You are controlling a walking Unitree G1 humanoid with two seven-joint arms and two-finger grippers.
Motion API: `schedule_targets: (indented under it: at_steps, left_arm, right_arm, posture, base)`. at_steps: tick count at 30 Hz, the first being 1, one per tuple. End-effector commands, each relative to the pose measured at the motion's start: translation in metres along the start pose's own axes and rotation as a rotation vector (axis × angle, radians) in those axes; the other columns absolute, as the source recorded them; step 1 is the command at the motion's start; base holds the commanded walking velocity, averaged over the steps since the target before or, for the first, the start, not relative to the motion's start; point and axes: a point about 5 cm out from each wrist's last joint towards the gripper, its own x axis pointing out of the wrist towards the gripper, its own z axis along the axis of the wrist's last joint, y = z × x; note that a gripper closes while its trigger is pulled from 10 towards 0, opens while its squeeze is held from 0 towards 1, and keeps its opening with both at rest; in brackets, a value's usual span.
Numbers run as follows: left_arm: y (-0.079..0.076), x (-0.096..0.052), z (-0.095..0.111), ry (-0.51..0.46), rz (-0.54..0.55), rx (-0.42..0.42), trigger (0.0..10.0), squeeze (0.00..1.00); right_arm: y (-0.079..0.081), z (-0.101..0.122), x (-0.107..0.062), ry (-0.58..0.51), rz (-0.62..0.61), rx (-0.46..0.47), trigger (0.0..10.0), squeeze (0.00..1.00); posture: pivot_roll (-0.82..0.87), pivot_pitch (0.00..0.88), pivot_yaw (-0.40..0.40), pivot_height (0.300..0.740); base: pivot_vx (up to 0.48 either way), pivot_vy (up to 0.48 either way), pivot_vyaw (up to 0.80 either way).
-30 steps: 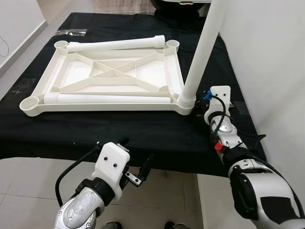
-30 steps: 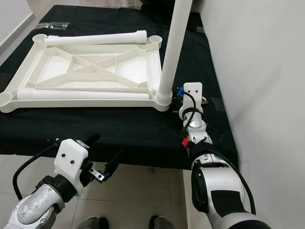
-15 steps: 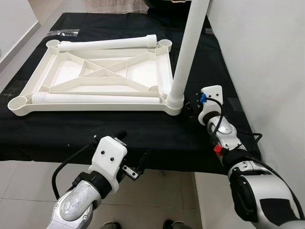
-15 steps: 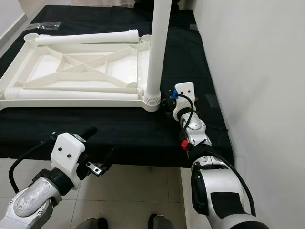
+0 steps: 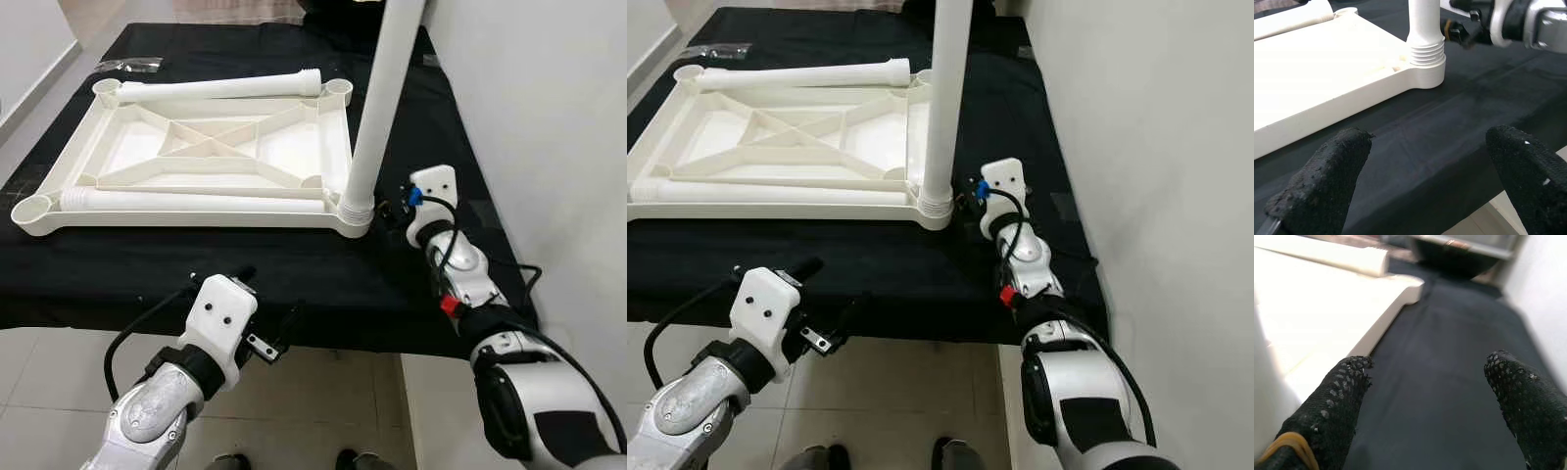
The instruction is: Building children table
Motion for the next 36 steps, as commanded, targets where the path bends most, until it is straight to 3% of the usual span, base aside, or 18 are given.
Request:
schedule_targets:
  at_steps: [1, 8, 14, 19, 26, 28, 32, 36]
  left_arm:
    - [0.001, -0.001, -0.005, 0.022, -0.003, -0.002, 10.0, 0.0]
    - [0.001, -0.001, -0.004, 0.019, -0.005, 0.0, 10.0, 0.0]
    - [0.001, -0.001, -0.003, 0.014, -0.009, 0.002, 10.0, 0.0]
    - [0.002, 0.0, 0.0, 0.002, -0.009, 0.007, 10.0, 0.0]
    - [0.003, 0.001, 0.002, -0.004, -0.006, 0.014, 10.0, 0.0]
    - [0.004, 0.001, 0.001, -0.001, -0.003, 0.019, 10.0, 0.0]
    - [0.004, 0.001, 0.0, 0.001, -0.001, 0.018, 10.0, 0.0]
    - [0.005, 0.002, 0.0, 0.003, 0.0, 0.023, 10.0, 0.0]
  right_arm:
    - [-0.003, -0.007, -0.001, 0.046, -0.034, -0.037, 10.0, 0.0]
    - [-0.008, -0.009, 0.0, 0.087, -0.102, -0.097, 10.0, 0.0]
    - [0.007, -0.01, 0.002, 0.109, -0.053, -0.119, 10.0, 0.0]
    - [0.027, -0.028, -0.004, 0.21, 0.07, -0.191, 10.0, 0.0]
    - [0.057, -0.045, -0.016, 0.288, 0.295, -0.142, 10.0, 0.0]
    - [0.066, -0.045, -0.018, 0.272, 0.353, -0.147, 10.0, 0.0]
    - [0.071, -0.039, -0.016, 0.246, 0.367, -0.086, 10.0, 0.0]
    - [0.083, -0.026, -0.016, 0.161, 0.474, -0.002, 10.0, 0.0]
  posture:
    - [0.18, 0.224, -0.035, 0.74]
    - [0.19, 0.227, -0.035, 0.74]
    - [0.19, 0.233, -0.035, 0.74]
    - [0.19, 0.236, -0.036, 0.74]
    - [0.19, 0.236, -0.037, 0.74]
    - [0.18, 0.236, -0.035, 0.74]
    - [0.18, 0.236, -0.035, 0.74]
    - [0.18, 0.234, -0.037, 0.74]
  base:
    - [0.0, 0.0, 0.0]
    - [0.0, 0.0, 0.0]
    - [0.0, 0.0, 0.0]
    - [0.0, 0.0, 0.0]
    - [0.0, 0.0, 0.0]
    - [0.0, 0.0, 0.0]
    - [0.0, 0.0, 0.0]
    - [0.0, 0.0, 0.0]
